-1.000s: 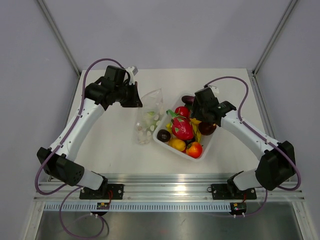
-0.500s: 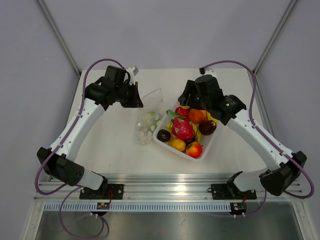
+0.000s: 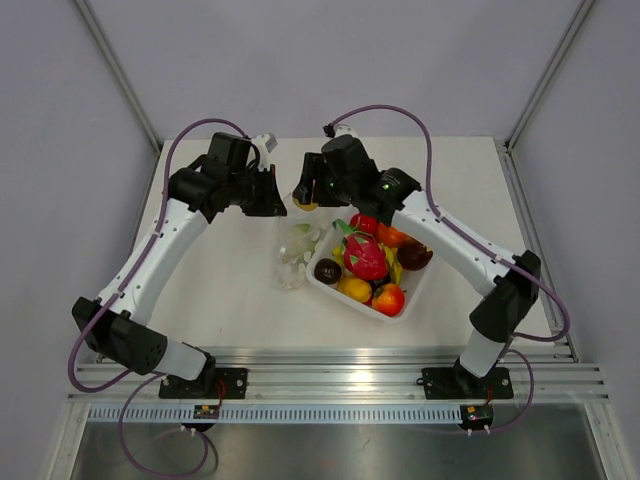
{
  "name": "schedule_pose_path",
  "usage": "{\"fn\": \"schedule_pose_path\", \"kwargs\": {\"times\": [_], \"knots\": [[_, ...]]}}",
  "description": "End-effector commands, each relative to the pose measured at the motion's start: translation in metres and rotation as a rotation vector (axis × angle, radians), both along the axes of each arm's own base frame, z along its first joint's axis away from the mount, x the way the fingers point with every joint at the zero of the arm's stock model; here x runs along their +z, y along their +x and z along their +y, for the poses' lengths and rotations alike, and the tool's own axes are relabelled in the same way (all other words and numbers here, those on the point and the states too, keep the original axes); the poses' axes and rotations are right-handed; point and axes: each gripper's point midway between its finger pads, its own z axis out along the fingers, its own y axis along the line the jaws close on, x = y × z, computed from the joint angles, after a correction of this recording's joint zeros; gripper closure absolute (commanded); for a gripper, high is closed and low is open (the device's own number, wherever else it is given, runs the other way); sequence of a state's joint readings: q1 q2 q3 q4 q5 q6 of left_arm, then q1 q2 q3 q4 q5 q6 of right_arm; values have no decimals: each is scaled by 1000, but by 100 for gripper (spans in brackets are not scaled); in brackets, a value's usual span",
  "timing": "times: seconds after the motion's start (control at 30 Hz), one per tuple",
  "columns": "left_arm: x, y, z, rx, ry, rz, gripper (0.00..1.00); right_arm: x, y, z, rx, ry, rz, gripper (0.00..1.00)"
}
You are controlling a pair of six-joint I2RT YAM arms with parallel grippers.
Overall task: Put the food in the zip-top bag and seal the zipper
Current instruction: Place the fake fruit in the zipper food storage bag.
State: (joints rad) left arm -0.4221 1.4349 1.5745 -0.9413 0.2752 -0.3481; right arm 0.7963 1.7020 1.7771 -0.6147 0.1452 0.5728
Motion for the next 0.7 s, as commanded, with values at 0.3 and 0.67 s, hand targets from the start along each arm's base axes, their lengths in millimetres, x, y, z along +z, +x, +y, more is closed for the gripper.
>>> {"fn": "schedule_pose_path", "kwargs": {"times": [0.3, 0.67], "knots": [[21, -1, -6, -30, -49, -78, 100, -6, 0, 5, 20, -44, 9, 1], [22, -1, -8, -35, -60, -78, 100, -42, 2, -33, -111, -145, 52, 32]]}}
